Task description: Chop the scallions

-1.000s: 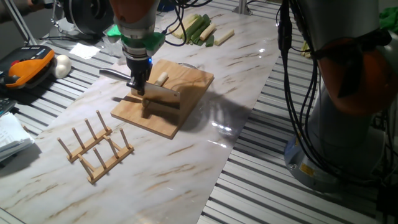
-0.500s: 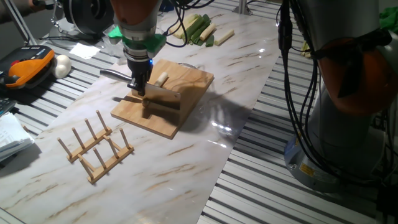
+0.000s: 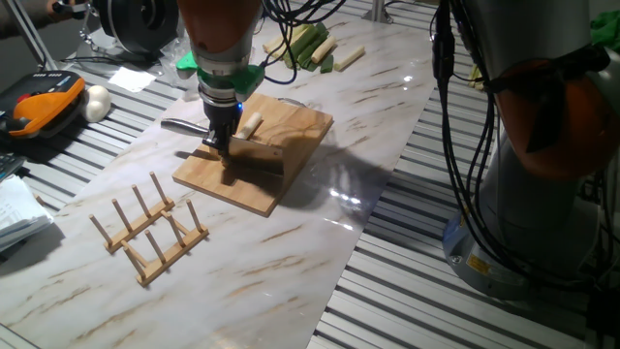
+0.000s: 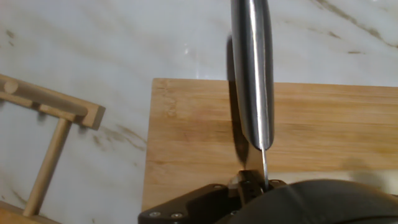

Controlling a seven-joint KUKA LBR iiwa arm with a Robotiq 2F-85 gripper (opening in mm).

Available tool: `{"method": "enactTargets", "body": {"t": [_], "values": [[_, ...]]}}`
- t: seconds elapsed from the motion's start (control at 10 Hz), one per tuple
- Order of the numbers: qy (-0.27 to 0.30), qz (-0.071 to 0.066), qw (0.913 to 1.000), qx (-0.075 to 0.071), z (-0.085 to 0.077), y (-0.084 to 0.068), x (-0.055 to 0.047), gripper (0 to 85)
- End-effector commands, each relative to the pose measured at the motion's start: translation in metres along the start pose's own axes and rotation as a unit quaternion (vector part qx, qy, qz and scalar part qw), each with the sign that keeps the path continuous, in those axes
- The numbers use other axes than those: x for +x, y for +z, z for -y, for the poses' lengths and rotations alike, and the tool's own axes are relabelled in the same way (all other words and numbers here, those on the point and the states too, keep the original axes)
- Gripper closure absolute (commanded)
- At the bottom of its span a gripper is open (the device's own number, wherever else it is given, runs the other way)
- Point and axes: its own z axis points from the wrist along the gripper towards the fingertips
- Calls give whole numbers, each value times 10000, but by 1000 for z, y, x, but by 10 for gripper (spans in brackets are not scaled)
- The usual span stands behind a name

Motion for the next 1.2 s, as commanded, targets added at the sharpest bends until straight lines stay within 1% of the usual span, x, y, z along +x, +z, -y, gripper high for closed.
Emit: {"method": "enactTargets", "body": {"t": [0.0,0.2,0.3,0.4,0.5,0.7,0.8,0.9,1.1], "values": [[-5,3,10000,-3,-1,4,3,850],[36,35,10000,-16,-4,6,6,850],[42,37,10000,-46,-4,7,7,850],[40,37,10000,-38,-3,5,10,850],[33,-17,10000,-42,-2,2,12,850],[21,-53,10000,-68,-1,-1,16,850],[44,-38,10000,-66,-3,1,16,850],[63,21,10000,-39,-4,4,12,850],[83,17,10000,21,-7,0,-3,850]]}}
